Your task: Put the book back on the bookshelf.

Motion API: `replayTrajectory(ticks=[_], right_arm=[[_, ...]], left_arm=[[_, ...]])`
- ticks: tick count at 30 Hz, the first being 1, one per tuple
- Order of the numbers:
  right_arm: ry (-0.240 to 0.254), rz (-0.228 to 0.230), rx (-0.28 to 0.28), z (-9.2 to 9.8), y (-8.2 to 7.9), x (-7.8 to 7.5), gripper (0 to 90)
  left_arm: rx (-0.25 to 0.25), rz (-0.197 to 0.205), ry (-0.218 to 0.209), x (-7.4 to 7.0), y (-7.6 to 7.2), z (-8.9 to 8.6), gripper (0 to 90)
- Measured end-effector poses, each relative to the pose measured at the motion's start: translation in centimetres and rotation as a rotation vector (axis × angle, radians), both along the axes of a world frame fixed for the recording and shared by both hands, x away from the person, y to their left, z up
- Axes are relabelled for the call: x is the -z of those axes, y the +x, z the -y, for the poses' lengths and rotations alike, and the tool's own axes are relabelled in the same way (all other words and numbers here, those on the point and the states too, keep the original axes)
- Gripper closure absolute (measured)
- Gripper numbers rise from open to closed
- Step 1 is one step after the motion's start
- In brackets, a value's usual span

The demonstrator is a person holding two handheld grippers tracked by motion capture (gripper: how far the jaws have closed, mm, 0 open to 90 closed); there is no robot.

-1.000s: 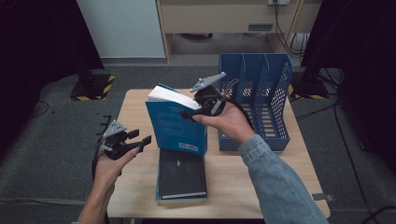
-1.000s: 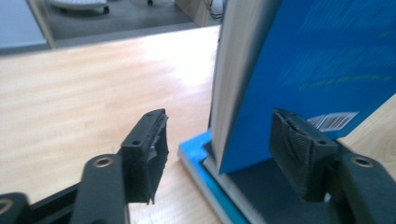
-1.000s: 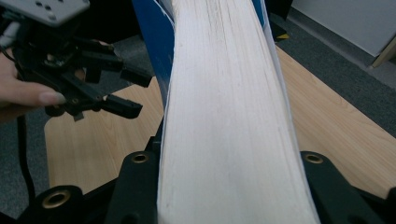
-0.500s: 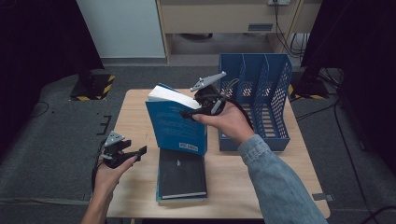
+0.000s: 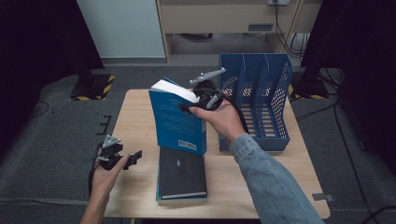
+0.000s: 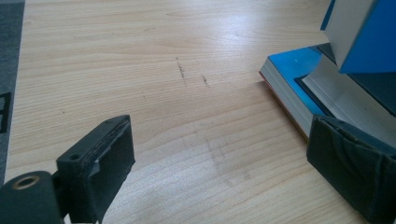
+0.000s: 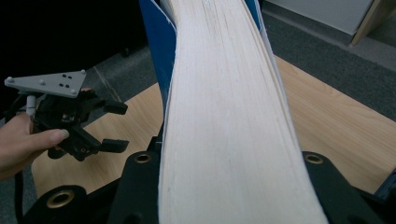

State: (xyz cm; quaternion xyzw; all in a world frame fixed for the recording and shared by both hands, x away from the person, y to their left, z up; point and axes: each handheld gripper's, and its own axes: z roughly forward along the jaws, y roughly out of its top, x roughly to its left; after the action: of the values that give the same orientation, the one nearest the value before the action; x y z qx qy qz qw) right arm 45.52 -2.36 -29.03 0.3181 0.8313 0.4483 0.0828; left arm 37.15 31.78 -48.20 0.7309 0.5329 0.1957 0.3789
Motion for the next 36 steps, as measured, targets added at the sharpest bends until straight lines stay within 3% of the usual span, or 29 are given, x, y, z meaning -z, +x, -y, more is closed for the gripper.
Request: replayTrajectory(ticks=[8,11,16,21,30,36], right_arm=[[-0.014,-0.053,0.04,0.0,0.1,-0.5,59.9],[-0.025,-0.062,0.051,-0.2,0.1,-0.7,59.9],[-0.027,-0.094,0.075,-0.8,0.1,-1.3,60.0],[-0.028,-0.107,0.07,-1.3,0.0,-1.8,60.0],[-0.013,-0.113,0.069,-1.5,-0.2,-2.2,60.0],[-0.012,-0.114,0.076,-1.3,-0.2,-2.2,60.0]], left_arm=[[0.026,-0.071,0.059,0.9,0.2,0.4,6.6],[0.025,-0.073,0.061,0.9,0.2,0.4,6.6],[0.005,-0.093,0.026,1.3,0.2,0.1,6.7],[0.022,-0.114,0.057,1.6,0.2,0.5,6.7],[0.003,-0.101,0.064,1.5,0.1,0.5,6.7],[0.019,-0.098,0.06,1.4,0.0,1.4,6.7]])
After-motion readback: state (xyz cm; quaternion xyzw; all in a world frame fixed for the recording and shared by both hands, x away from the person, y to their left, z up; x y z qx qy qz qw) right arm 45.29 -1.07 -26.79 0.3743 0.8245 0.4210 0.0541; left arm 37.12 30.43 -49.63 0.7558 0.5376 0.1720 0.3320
